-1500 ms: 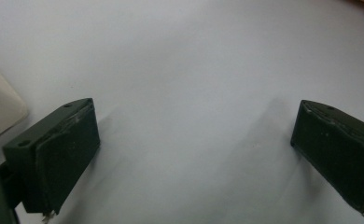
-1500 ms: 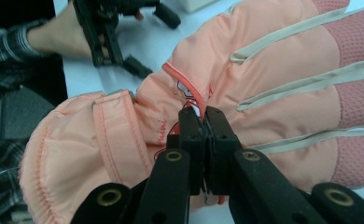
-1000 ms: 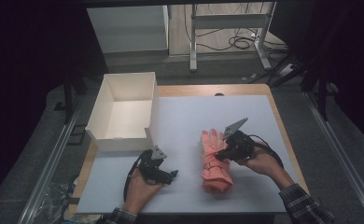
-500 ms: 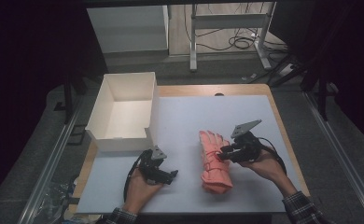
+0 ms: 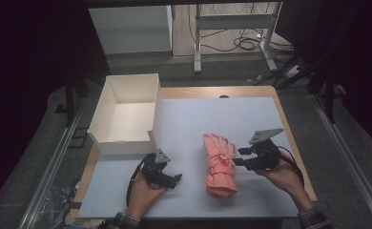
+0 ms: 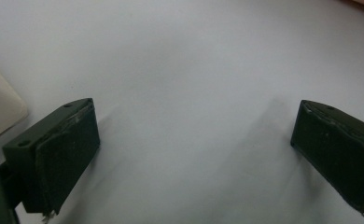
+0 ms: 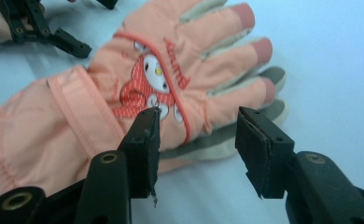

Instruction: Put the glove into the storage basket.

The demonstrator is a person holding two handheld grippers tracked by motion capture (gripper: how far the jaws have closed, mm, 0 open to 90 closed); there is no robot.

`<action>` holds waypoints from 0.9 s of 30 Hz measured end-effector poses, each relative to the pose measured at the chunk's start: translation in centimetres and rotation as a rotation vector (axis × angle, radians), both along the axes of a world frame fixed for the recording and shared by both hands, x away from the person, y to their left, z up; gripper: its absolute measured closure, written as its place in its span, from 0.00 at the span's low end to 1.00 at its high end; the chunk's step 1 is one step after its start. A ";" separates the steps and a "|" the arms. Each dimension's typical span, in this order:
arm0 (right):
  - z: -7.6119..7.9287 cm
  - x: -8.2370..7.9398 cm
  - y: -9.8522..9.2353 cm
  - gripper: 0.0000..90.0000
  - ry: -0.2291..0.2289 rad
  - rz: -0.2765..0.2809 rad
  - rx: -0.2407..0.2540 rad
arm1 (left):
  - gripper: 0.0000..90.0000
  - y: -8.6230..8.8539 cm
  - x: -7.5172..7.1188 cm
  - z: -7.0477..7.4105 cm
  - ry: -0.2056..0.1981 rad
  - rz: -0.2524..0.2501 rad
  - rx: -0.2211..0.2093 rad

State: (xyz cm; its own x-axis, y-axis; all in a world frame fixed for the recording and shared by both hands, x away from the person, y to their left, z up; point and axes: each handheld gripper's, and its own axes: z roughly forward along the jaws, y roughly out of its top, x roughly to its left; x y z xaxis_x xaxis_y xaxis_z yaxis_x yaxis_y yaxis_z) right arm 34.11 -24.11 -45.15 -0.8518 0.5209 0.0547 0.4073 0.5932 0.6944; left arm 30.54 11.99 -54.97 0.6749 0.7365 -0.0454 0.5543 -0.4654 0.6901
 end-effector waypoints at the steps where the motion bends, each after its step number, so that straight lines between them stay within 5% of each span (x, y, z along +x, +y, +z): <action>1: -0.2 -0.2 -0.1 0.55 -0.002 -0.007 0.001 | 0.01 0.0 0.0 0.0 0.000 0.000 0.000; 7: -1.5 -1.1 -1.4 0.55 0.005 -0.040 0.018 | 0.01 0.0 0.0 0.0 0.000 0.000 0.001; 16: -4.3 -3.6 -2.8 0.86 0.043 -0.052 0.034 | 0.01 0.0 0.0 0.0 0.000 -0.001 0.001; 27: -6.5 -6.1 -1.3 0.97 0.062 0.006 0.062 | 0.01 0.0 0.0 0.0 0.000 0.000 0.000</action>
